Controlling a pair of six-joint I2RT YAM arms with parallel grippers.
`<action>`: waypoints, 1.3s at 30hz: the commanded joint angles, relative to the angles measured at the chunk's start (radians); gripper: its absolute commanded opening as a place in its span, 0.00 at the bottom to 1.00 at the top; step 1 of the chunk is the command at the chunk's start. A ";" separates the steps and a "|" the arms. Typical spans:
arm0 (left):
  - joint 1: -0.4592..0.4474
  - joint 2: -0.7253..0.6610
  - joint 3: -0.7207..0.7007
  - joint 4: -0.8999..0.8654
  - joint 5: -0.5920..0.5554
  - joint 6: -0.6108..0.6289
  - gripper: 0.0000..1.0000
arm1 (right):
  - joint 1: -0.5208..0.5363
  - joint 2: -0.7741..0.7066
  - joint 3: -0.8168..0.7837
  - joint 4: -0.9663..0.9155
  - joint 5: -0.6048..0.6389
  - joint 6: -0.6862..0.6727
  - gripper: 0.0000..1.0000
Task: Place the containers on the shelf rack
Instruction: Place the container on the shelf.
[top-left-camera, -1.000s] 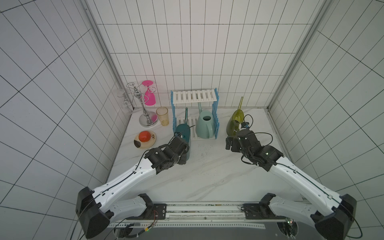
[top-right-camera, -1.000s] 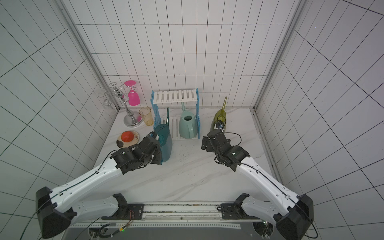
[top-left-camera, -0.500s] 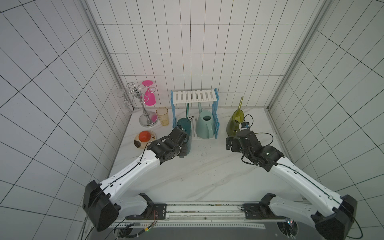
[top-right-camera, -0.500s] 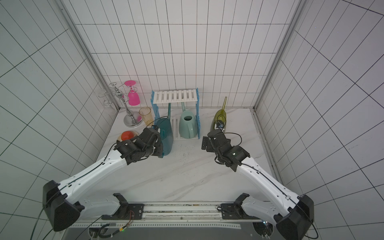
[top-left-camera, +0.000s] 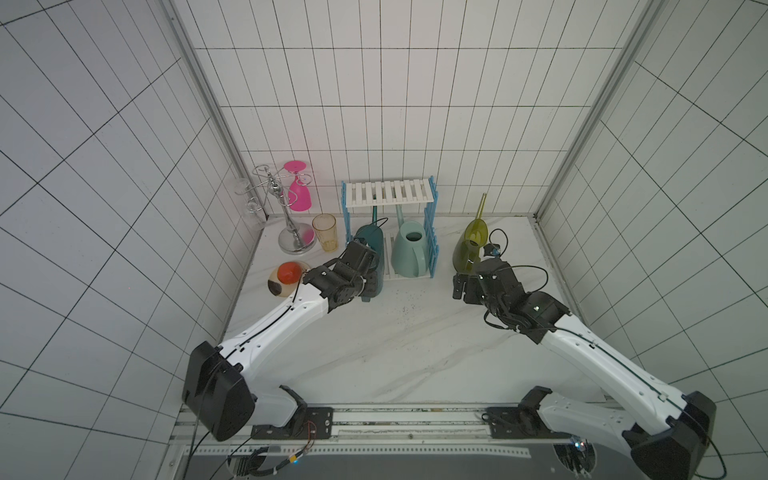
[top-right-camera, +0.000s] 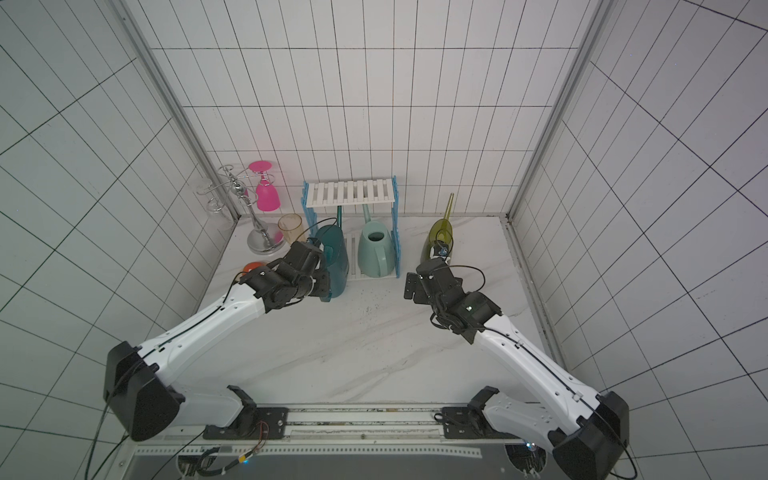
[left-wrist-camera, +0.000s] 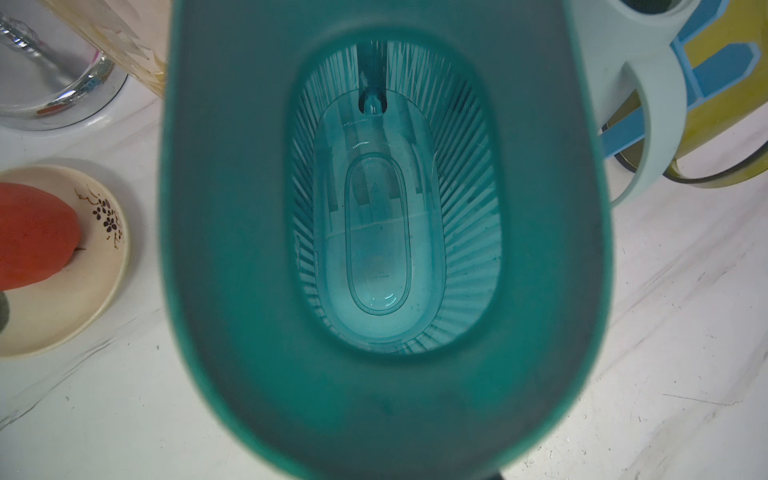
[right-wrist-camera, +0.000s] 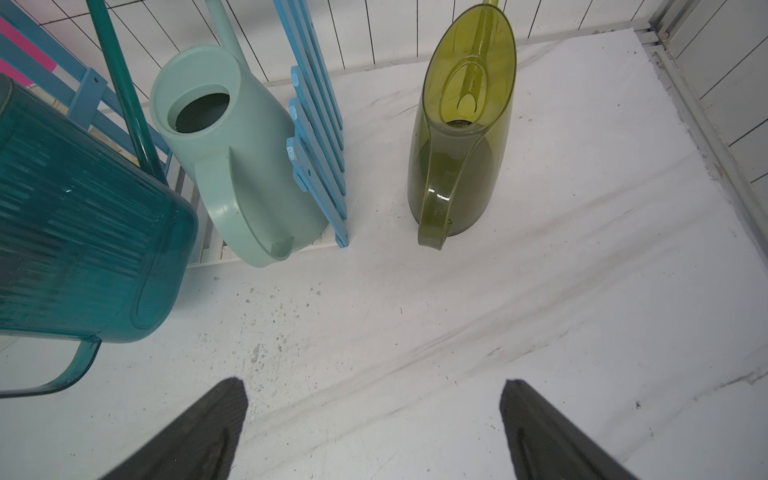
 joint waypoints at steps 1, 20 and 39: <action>0.016 0.031 0.057 0.129 -0.008 0.031 0.00 | -0.012 -0.021 0.002 -0.019 0.021 -0.010 0.99; 0.111 0.247 0.181 0.187 0.020 0.057 0.00 | -0.018 -0.027 -0.010 -0.029 0.021 -0.018 0.99; 0.140 0.363 0.269 0.175 0.063 0.052 0.01 | -0.022 -0.037 -0.021 -0.028 0.018 -0.022 0.99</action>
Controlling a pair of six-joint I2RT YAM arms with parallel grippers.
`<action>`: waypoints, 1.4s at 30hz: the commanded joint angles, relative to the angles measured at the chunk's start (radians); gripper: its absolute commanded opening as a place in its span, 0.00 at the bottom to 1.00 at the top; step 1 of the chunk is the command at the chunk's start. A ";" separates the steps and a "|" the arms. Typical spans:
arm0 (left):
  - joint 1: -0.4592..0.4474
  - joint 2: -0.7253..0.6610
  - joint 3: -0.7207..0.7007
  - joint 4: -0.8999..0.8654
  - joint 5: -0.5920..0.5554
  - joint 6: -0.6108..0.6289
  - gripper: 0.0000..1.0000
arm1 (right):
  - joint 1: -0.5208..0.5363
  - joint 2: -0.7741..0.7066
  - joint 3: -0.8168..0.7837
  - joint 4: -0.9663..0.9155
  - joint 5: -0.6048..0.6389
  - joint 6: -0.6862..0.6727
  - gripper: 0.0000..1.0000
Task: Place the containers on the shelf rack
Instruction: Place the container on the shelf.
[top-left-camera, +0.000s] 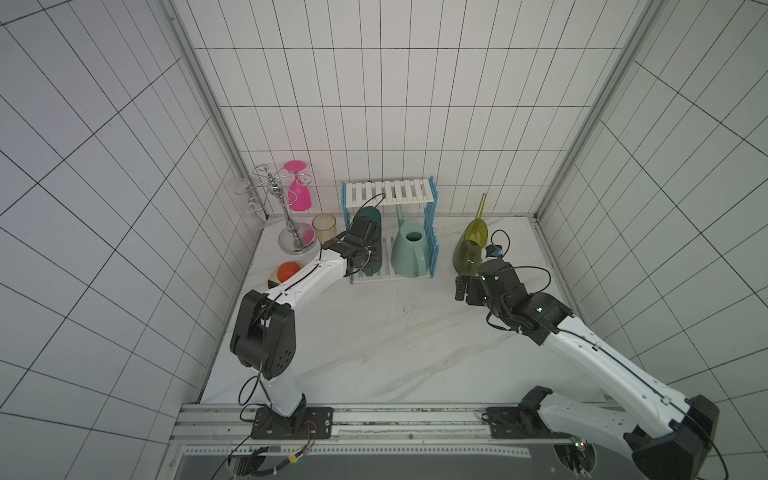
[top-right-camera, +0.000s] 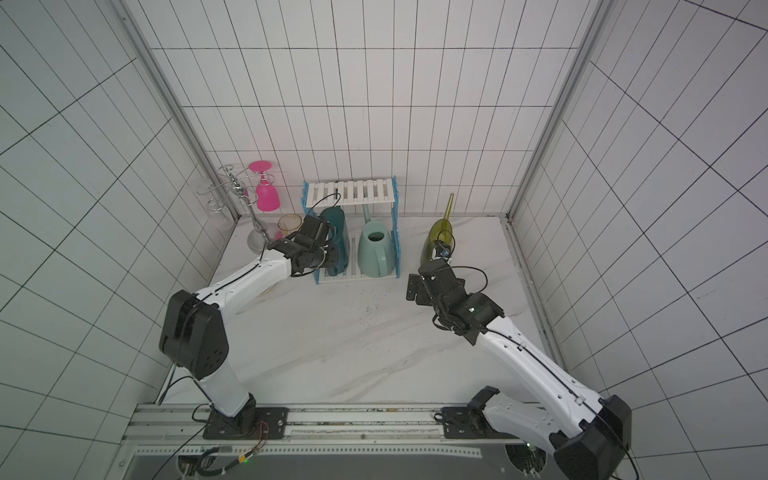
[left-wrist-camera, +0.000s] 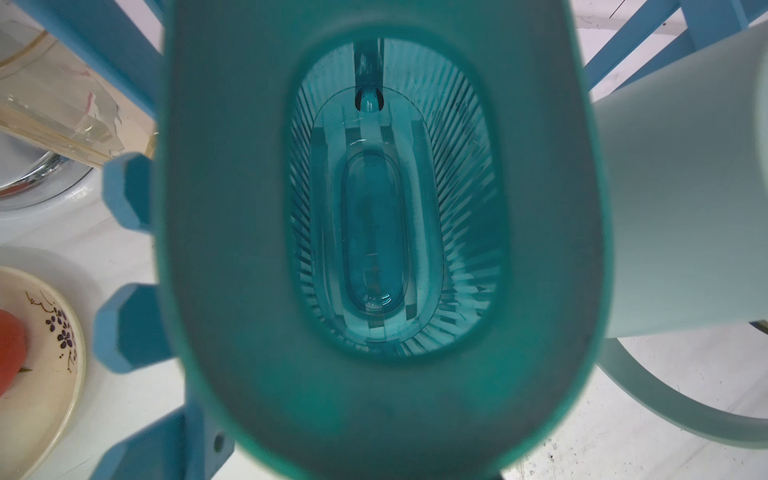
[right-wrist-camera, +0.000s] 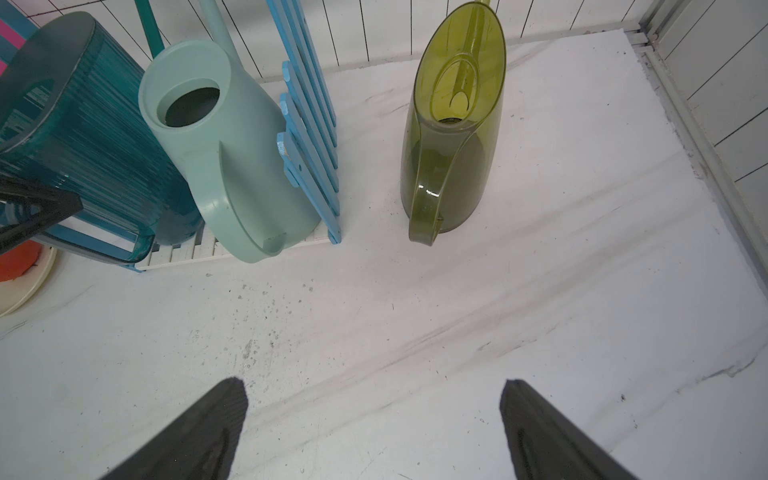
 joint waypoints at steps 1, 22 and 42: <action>0.005 0.015 0.032 0.053 0.017 0.008 0.04 | -0.015 -0.025 -0.017 -0.013 0.017 -0.011 0.99; 0.005 -0.054 0.007 -0.004 0.015 0.031 0.55 | -0.019 -0.042 -0.012 -0.026 0.011 0.000 0.99; 0.003 -0.457 -0.199 -0.067 -0.004 0.044 0.93 | -0.125 0.004 -0.020 -0.050 -0.068 -0.013 0.99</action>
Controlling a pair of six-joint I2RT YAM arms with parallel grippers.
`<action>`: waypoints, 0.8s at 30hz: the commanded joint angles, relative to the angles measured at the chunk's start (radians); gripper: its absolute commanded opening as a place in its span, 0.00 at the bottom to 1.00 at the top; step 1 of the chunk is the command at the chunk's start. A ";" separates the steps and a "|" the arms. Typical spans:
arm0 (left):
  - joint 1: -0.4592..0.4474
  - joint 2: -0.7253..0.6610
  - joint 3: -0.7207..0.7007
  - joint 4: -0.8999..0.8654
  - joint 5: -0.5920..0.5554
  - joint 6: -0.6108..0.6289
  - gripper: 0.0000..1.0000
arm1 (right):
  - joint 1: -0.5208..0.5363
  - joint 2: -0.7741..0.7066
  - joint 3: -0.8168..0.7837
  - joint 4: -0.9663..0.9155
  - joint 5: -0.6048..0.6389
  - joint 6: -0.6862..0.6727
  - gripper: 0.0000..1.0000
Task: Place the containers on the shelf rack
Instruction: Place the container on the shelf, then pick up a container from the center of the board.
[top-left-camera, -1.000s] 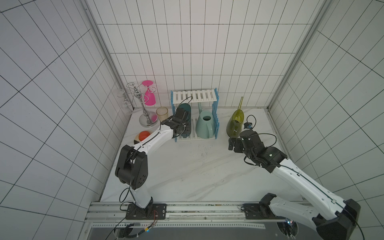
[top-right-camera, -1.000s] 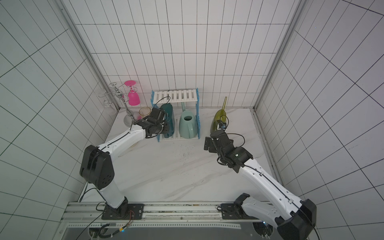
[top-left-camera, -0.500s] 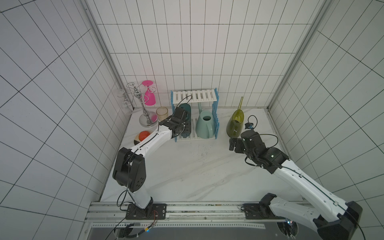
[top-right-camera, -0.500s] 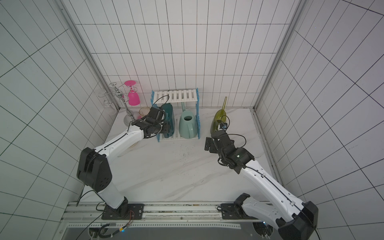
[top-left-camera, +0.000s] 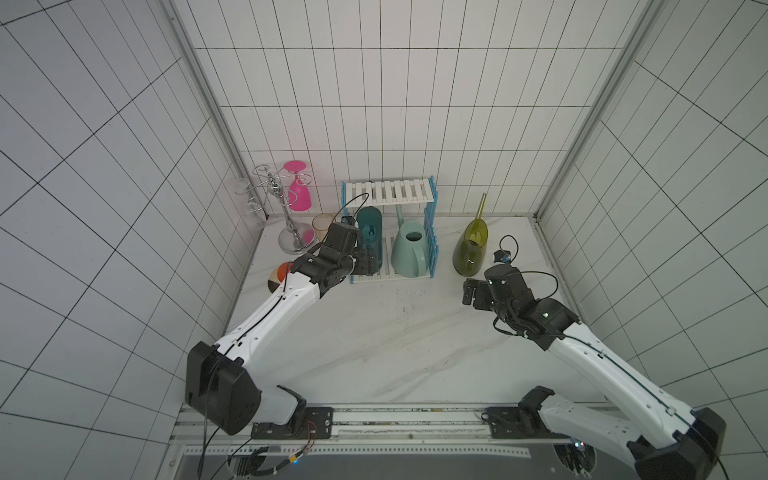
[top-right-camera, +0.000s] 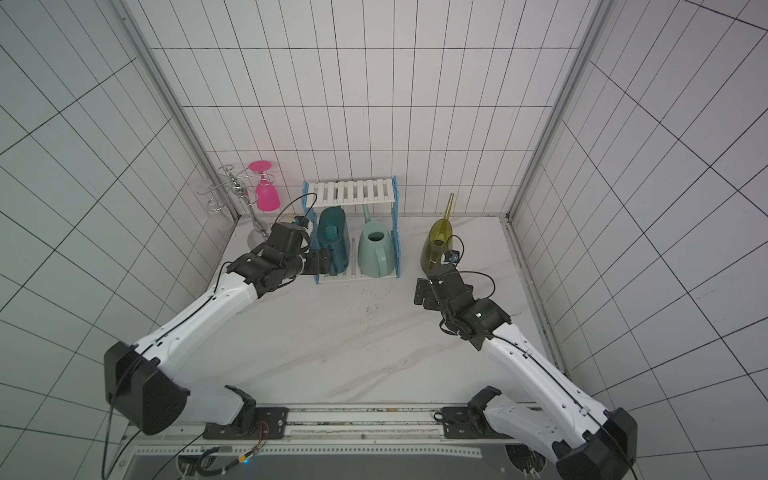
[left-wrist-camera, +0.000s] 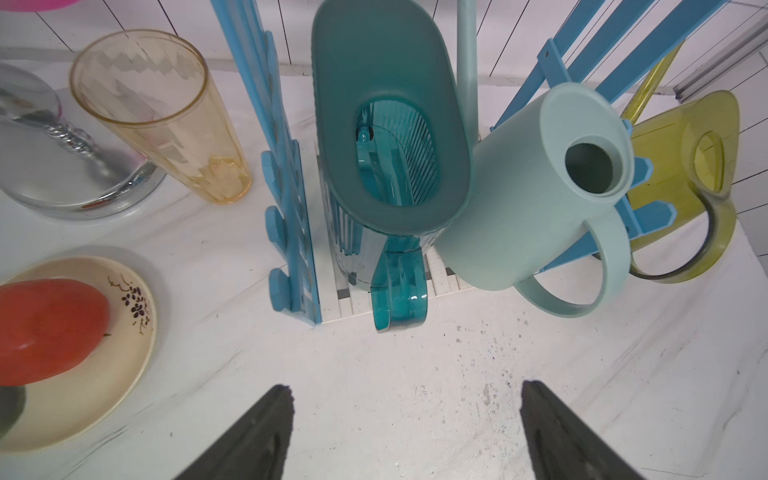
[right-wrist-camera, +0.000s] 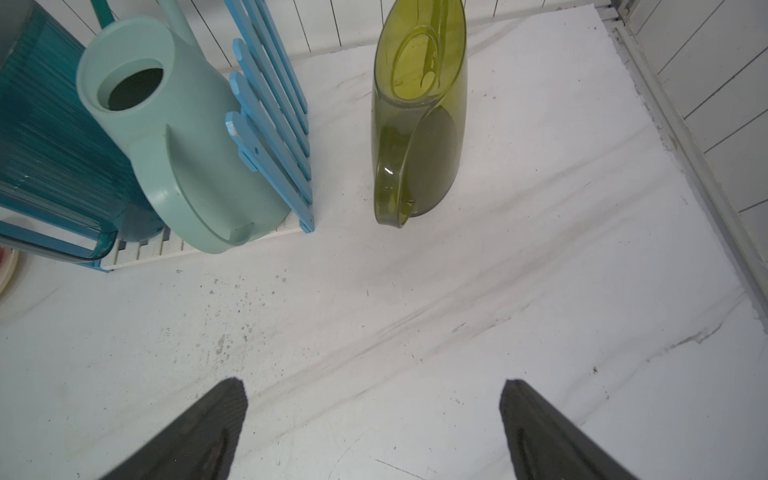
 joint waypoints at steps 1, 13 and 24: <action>0.003 -0.113 -0.037 -0.031 -0.040 0.018 0.97 | -0.069 0.077 0.057 -0.030 -0.069 -0.026 0.99; 0.015 -0.363 -0.204 0.111 -0.011 0.021 0.99 | -0.225 0.507 0.363 -0.076 -0.129 -0.090 0.99; 0.015 -0.360 -0.212 0.106 0.020 0.030 0.99 | -0.267 0.734 0.522 -0.072 -0.132 -0.074 0.99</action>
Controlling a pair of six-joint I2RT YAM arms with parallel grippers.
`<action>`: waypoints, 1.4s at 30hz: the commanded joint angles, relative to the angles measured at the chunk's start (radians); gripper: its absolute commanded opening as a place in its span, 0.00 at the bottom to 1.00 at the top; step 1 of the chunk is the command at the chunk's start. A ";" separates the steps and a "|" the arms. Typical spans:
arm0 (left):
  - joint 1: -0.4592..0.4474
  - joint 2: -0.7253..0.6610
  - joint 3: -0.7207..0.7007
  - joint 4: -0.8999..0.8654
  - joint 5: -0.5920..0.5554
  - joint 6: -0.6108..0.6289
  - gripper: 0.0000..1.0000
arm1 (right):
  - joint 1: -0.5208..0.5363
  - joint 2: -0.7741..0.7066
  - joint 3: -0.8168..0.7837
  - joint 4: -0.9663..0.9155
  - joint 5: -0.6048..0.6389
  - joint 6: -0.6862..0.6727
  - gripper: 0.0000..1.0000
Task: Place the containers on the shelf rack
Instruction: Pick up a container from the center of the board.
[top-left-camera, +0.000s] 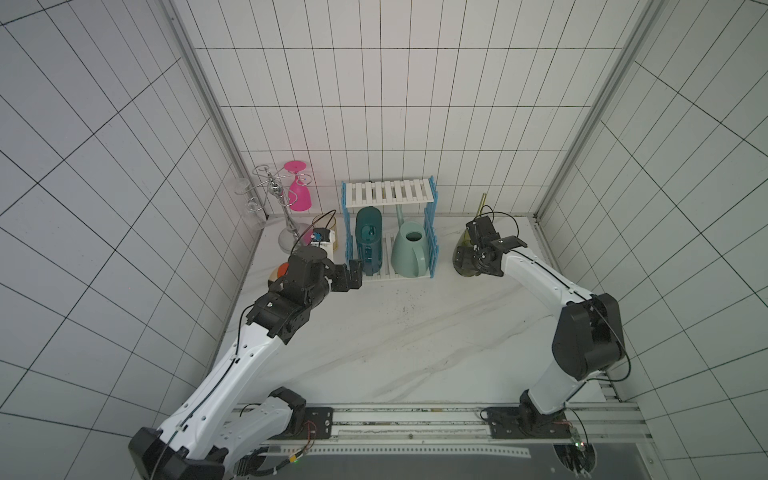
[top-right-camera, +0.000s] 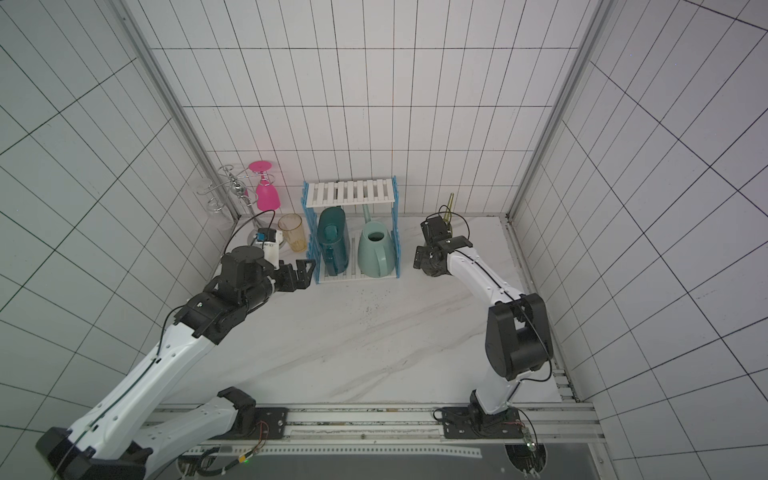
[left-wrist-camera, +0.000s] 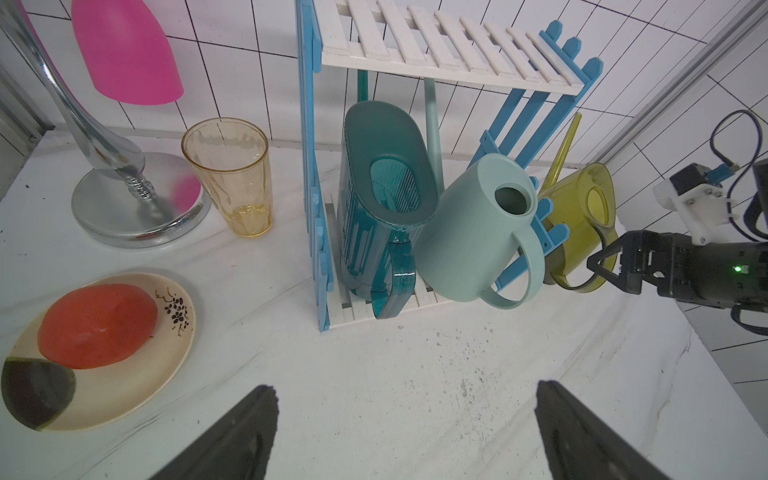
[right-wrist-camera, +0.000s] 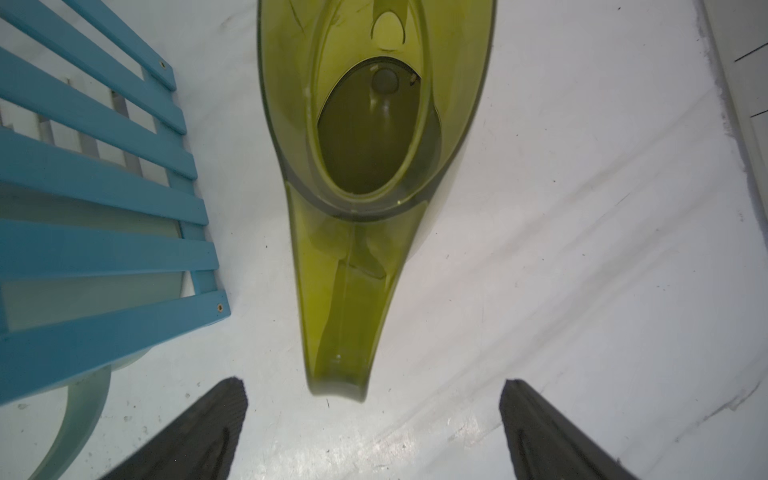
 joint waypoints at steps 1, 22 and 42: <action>0.004 -0.002 -0.009 0.025 0.001 0.018 0.99 | -0.020 0.052 0.070 -0.021 -0.010 0.000 0.98; 0.011 -0.040 -0.068 0.083 -0.081 0.030 0.99 | -0.043 0.204 0.138 0.010 -0.006 0.004 0.48; 0.015 -0.028 -0.068 0.075 -0.110 0.035 0.99 | -0.041 0.021 -0.033 0.099 0.021 -0.018 0.05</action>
